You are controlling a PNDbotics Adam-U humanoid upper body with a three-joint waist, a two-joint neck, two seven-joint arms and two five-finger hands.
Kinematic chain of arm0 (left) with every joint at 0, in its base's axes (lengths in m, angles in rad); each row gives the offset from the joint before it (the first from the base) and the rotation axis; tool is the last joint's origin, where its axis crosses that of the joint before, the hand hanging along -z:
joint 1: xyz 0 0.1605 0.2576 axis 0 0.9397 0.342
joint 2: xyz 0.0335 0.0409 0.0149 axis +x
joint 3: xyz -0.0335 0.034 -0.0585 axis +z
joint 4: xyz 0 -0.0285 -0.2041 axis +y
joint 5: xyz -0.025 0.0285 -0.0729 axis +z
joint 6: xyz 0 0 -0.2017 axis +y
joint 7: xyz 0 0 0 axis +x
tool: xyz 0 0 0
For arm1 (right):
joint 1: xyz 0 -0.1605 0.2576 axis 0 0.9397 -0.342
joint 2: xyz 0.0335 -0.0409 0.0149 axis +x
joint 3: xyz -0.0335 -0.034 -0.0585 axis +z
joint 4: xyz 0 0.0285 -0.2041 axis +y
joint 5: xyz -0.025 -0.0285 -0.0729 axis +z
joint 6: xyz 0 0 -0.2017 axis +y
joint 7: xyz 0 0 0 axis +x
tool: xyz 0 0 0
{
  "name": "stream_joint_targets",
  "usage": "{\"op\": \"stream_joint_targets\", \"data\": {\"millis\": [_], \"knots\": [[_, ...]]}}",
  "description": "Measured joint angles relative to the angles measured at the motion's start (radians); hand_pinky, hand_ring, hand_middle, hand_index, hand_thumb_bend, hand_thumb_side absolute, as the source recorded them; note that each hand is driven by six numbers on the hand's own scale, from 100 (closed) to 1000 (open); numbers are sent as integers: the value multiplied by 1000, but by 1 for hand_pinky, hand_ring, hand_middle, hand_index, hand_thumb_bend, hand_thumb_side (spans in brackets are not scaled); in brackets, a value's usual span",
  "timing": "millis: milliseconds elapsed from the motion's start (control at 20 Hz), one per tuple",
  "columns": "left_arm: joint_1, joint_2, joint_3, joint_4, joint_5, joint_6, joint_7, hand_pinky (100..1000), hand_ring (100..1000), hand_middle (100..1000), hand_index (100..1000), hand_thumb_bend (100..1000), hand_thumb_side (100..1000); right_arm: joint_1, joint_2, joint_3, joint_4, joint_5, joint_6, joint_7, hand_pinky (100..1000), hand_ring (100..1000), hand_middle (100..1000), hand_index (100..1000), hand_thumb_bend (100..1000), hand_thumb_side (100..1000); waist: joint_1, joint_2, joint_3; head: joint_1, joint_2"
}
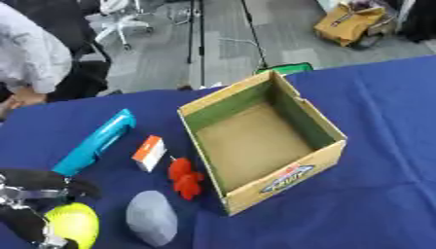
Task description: Pick up objects on the table and place them in the box.
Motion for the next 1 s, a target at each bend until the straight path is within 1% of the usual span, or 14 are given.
{"op": "stream_joint_targets", "data": {"millis": [150, 500, 900, 950, 1000], "knots": [[0, 0, -4, 5, -4, -1, 3, 427, 746, 979, 1000, 675, 649, 0, 0, 0, 0, 0, 0, 0, 886, 803, 531, 549, 100, 498, 1, 0, 0, 0, -4], [0, -9, -13, 27, -22, -11, -8, 433, 746, 962, 1000, 674, 652, -1, 0, -5, 0, -8, 0, 0, 886, 801, 530, 549, 100, 498, 2, 0, -2, 0, -8], [0, -9, -18, 38, -41, -21, 0, 400, 720, 944, 1000, 635, 607, -1, 0, -12, 0, -17, -2, -1, 885, 801, 529, 549, 100, 499, 2, 0, -3, 1, -8], [0, -9, -18, 38, -43, -22, 2, 396, 683, 917, 1000, 606, 587, -1, 0, -12, 0, -17, -2, -1, 885, 801, 528, 548, 100, 499, 2, 0, -3, 2, -8], [0, -9, -18, 37, -43, -22, 3, 396, 680, 914, 1000, 603, 586, -1, 0, -12, 0, -17, -2, -1, 885, 801, 528, 546, 100, 499, 2, 0, -3, 2, -8]]}}
